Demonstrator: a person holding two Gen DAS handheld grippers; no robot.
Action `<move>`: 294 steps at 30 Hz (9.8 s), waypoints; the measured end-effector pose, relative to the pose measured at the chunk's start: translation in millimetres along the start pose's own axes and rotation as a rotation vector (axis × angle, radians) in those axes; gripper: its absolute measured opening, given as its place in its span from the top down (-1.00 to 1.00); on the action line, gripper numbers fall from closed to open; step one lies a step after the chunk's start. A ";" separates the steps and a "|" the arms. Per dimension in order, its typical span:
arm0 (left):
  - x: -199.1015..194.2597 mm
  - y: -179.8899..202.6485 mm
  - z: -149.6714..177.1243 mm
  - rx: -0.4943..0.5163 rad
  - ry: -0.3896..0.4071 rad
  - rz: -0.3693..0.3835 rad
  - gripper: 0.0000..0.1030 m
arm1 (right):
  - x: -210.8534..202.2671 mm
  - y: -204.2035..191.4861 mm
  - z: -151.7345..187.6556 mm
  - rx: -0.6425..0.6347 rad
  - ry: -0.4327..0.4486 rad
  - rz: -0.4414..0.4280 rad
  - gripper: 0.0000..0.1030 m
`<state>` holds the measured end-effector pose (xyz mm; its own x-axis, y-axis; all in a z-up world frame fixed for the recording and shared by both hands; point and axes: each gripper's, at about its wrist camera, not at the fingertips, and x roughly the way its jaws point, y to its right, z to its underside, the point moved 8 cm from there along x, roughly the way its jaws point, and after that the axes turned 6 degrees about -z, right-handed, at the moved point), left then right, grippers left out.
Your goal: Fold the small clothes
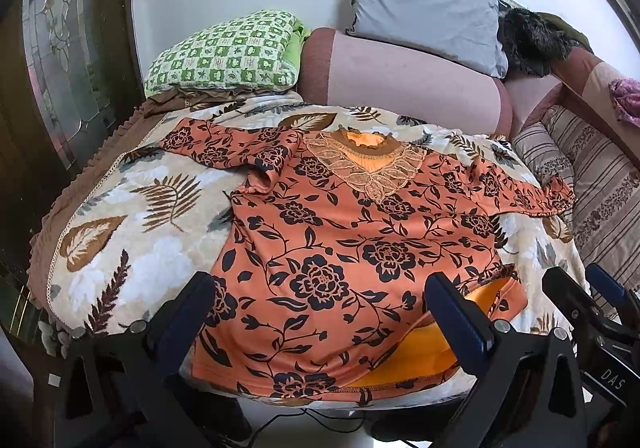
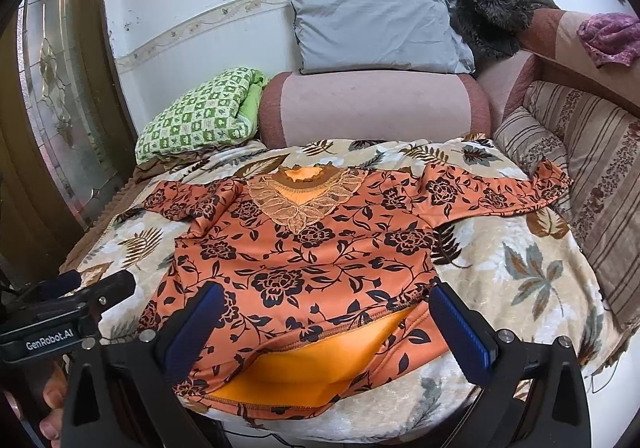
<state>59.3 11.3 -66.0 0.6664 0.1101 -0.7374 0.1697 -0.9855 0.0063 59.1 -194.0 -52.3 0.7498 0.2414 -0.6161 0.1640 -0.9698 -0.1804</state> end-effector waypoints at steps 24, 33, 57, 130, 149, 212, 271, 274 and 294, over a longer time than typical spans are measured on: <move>-2.1 1.2 -2.8 0.001 -0.001 -0.002 -1.00 | 0.6 -0.5 -0.4 -0.004 0.000 0.005 -1.00; -3.5 0.6 -4.2 0.005 0.003 -0.002 -1.00 | 0.9 0.1 0.9 -0.003 -0.004 0.007 -1.00; 113.3 -82.0 4.3 -0.323 -0.220 0.002 -1.00 | 78.4 371.3 -33.3 0.747 0.009 0.108 -1.00; 240.3 37.3 -97.6 0.164 -0.132 -0.028 -1.00 | 249.9 161.1 -40.2 0.466 -0.239 -0.329 -0.66; 309.1 -52.8 -82.5 -0.263 -0.275 -0.101 0.39 | 269.2 171.3 -11.4 0.493 -0.251 -0.329 -0.65; 297.1 -309.4 -188.9 -0.643 -0.083 0.157 -0.14 | 320.1 -59.5 -5.9 0.264 -0.440 -0.547 -0.65; 171.0 -332.0 -273.3 -0.444 0.268 -0.147 0.93 | 285.0 -23.8 0.1 0.452 -0.436 -0.631 -0.65; 141.4 -258.8 -296.8 -0.341 0.329 -0.059 0.93 | 267.5 6.0 -2.9 0.471 -0.393 -0.616 -0.65; 291.4 226.4 -67.9 0.246 -0.369 0.346 0.19 | 147.1 218.0 1.1 0.711 -0.097 -0.449 -0.70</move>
<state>341.2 -170.9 -233.6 0.3473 -0.2343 -0.9080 -0.2174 -0.9620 0.1651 204.5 -369.8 -183.1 0.6461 0.6318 -0.4283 -0.0340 -0.5367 -0.8431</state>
